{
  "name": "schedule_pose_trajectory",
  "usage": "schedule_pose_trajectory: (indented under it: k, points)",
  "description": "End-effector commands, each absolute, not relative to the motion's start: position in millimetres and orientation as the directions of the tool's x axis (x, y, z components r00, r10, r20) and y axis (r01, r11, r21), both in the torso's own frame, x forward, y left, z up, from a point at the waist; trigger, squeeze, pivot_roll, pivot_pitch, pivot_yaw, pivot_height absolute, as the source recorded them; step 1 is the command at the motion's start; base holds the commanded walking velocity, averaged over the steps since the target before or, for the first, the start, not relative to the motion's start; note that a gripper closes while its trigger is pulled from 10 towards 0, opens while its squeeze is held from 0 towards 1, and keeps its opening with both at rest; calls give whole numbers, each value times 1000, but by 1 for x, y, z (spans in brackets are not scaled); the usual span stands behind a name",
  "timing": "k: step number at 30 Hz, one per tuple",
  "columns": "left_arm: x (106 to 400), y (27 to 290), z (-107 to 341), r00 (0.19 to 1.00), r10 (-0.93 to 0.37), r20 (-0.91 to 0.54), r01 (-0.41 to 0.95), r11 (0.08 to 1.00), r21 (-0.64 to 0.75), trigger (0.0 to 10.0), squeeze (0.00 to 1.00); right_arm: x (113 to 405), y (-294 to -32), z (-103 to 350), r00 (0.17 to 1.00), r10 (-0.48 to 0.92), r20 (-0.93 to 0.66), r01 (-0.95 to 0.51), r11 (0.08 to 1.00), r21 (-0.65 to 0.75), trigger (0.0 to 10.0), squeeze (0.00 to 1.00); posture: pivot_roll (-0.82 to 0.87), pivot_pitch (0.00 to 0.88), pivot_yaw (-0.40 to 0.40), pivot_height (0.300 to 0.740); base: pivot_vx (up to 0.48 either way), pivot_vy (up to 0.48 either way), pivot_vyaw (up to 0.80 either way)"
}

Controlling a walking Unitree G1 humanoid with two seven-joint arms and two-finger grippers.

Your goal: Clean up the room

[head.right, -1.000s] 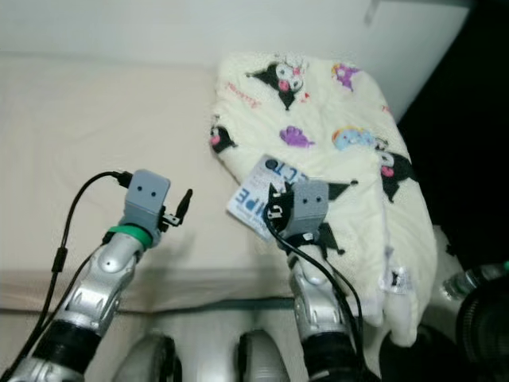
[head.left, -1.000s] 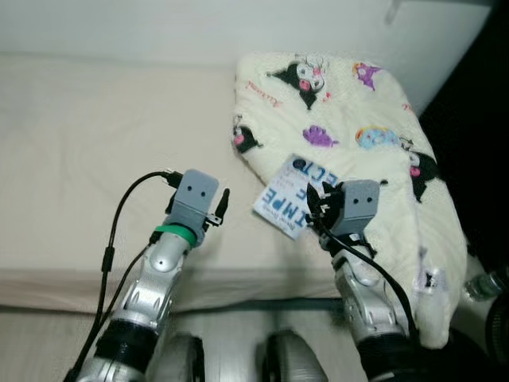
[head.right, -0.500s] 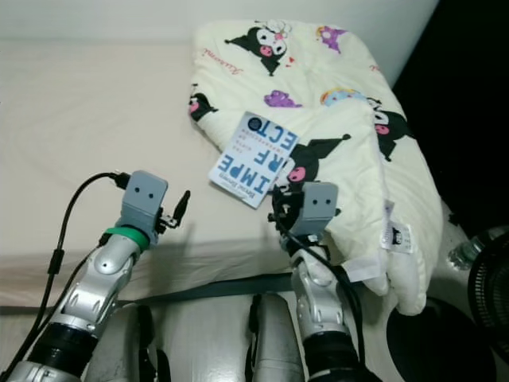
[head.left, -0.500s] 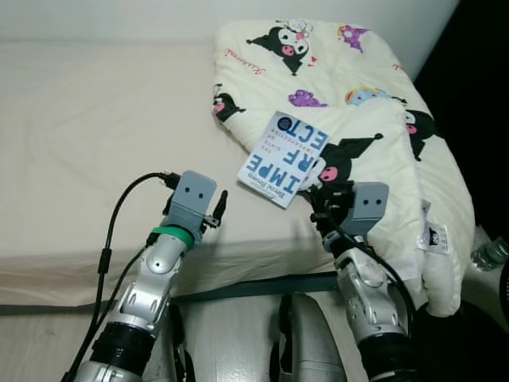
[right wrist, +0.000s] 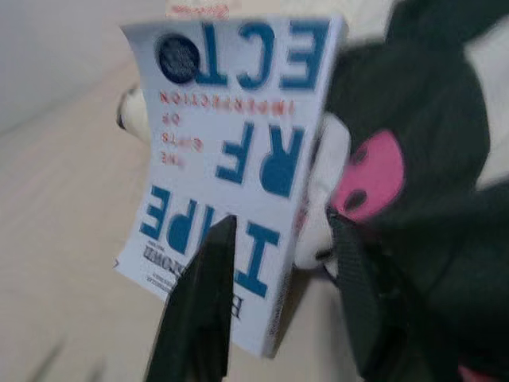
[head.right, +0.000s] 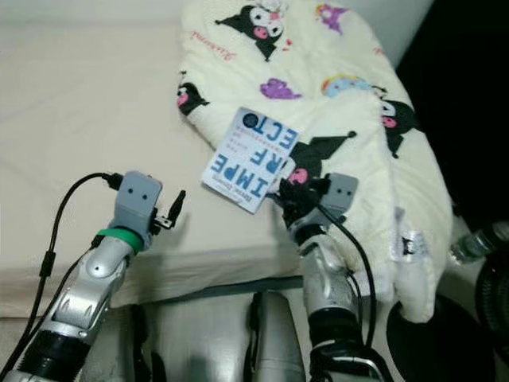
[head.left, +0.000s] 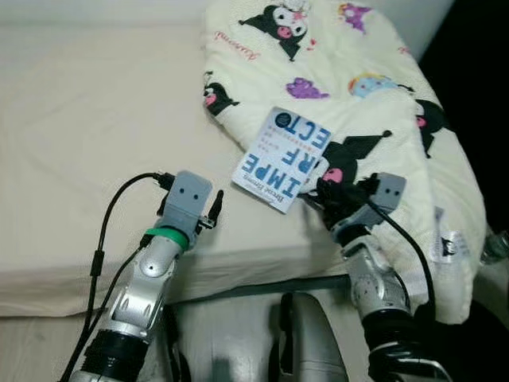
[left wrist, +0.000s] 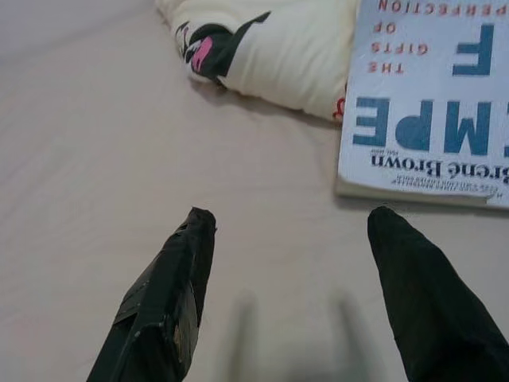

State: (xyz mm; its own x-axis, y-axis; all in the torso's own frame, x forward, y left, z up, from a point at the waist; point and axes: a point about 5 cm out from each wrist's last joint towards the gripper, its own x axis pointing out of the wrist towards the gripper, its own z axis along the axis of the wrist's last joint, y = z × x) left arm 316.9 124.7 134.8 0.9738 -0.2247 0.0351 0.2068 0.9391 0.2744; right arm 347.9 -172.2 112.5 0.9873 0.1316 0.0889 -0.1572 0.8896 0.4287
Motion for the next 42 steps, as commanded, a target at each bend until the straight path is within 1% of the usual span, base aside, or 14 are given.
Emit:
schedule_pose_trajectory:
  k: [1, 3, 6, 7, 10, 12, 16, 18, 20, 24, 31, 36, 37, 42]
  points:
    - [311, 127, 129, 974, -228, 1, 218, 932, 290, 10000, 0, 346, -178, 102, 991, 124, 44, -130, 878, 461, 10000, 1000, -34, 187, 48, 584, 0, 0, 0]
    - [310, 129, 129, 974, -228, -2, 218, 931, 294, 10000, 0, 347, -181, 100, 992, 118, 33, -120, 873, 473, 10000, 1000, -32, 189, 49, 584, 0, 0, 0]
    - [307, 132, 130, 974, -226, -9, 219, 928, 303, 10000, 0, 349, -185, 98, 992, 126, 16, -117, 854, 507, 10000, 1000, -12, 217, 60, 584, 0, 0, 0]
    - [306, 133, 131, 974, -226, -13, 219, 926, 307, 10000, 0, 351, -186, 98, 990, 140, 12, -127, 849, 513, 10000, 0, -9, 220, 61, 584, 0, 0, 0]
    - [301, 137, 132, 975, -222, -20, 217, 924, 315, 10000, 0, 354, -188, 98, 986, 165, -1, -142, 851, 505, 10000, 0, 13, 254, 72, 584, 0, 0, 0]
    - [300, 138, 133, 975, -220, -22, 216, 924, 316, 10000, 0, 354, -188, 98, 985, 171, 0, -147, 849, 507, 10000, 0, 13, 254, 72, 584, 0, 0, 0]
    - [295, 143, 134, 977, -213, -32, 212, 922, 323, 10000, 0, 358, -188, 101, 978, 208, 9, -180, 825, 535, 10000, 0, 34, 285, 80, 584, 0, 0, 0]
    - [292, 144, 135, 977, -209, -37, 209, 922, 326, 10000, 0, 359, -186, 101, 971, 237, 12, -205, 813, 545, 10000, 0, 45, 294, 82, 584, 0, 0, 0]
    - [289, 146, 138, 979, -202, -38, 203, 923, 328, 10000, 0, 362, -179, 102, 958, 288, 11, -246, 797, 552, 10000, 0, 61, 314, 85, 584, 0, 0, 0]
    - [286, 149, 140, 980, -196, -41, 198, 923, 331, 10000, 0, 364, -174, 103, 951, 309, 5, -261, 794, 549, 10000, 0, 77, 330, 88, 584, 0, 0, 0]
    - [281, 151, 143, 981, -185, -51, 191, 922, 336, 10000, 0, 370, -170, 109, 949, 315, 2, -262, 786, 560, 9843, 0, 102, 356, 94, 584, 0, 0, 0]
    - [278, 153, 144, 982, -180, -60, 190, 922, 339, 10000, 0, 374, -169, 114, 949, 315, 1, -260, 783, 565, 9961, 0, 119, 366, 98, 584, 0, 0, 0]
    - [277, 155, 145, 983, -174, -65, 186, 921, 343, 10000, 0, 379, -169, 120, 957, 291, -2, -235, 775, 586, 10000, 0, 130, 372, 100, 584, 0, 0, 0]
    - [275, 157, 146, 983, -168, -70, 182, 919, 348, 10000, 0, 382, -173, 122, 972, 233, -36, -168, 789, 591, 10000, 0, 142, 381, 103, 584, 0, 0, 0]
